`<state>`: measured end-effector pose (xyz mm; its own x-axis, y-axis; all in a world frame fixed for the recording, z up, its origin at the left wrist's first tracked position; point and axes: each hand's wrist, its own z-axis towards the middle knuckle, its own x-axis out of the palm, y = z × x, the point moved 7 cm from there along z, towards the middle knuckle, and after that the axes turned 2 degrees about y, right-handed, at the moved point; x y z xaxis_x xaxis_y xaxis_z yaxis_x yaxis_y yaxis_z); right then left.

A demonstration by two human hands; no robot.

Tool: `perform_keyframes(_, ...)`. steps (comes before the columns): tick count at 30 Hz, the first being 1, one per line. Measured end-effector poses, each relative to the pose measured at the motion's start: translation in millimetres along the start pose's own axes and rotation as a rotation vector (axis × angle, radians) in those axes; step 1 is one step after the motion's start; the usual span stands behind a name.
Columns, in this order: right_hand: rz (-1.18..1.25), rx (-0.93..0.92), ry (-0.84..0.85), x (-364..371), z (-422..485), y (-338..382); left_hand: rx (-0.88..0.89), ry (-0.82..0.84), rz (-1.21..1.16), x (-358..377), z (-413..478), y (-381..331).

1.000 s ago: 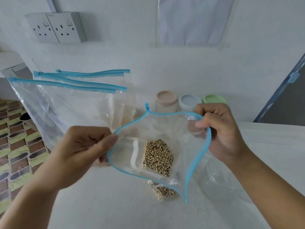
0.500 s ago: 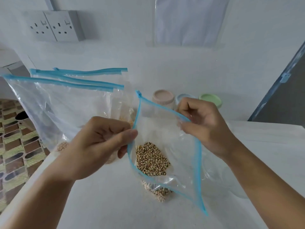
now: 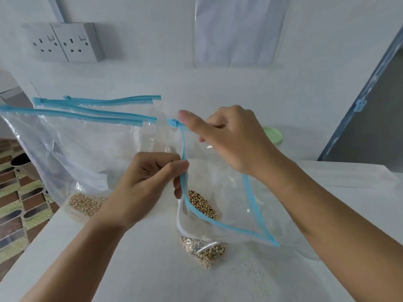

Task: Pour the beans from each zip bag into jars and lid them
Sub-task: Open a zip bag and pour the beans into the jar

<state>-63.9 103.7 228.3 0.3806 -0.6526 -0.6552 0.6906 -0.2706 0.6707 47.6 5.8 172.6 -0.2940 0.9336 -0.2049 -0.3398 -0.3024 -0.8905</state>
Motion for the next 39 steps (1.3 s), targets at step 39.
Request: perform_keyframes(39, 0.407, -0.218, 0.068, -20.6, -2.4, 32.8, -0.048, -0.076, 0.384, -98.4, -58.0, -0.7)
